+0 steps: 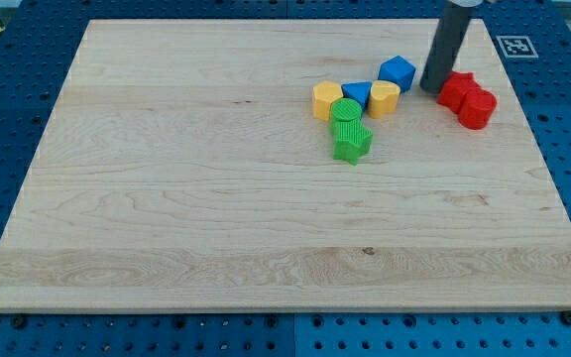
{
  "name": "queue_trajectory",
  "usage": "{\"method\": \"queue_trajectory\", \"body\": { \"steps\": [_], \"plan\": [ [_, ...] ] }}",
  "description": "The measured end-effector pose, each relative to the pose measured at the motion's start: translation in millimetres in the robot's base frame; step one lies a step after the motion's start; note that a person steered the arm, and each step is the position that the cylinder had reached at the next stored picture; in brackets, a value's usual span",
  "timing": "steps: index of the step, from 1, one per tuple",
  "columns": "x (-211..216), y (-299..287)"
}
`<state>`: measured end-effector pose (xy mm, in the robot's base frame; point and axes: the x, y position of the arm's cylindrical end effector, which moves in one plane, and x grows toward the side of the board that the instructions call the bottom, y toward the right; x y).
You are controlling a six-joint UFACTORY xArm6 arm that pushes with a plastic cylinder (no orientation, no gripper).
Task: Push the group of blocks to the center
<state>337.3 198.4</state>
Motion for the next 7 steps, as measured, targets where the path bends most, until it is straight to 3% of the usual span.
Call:
{"method": "queue_trajectory", "body": {
  "steps": [3, 5, 7],
  "plan": [
    [-36.1, 18.2],
    [-55.6, -35.5],
    [-19.8, -57.2]
  ]
}}
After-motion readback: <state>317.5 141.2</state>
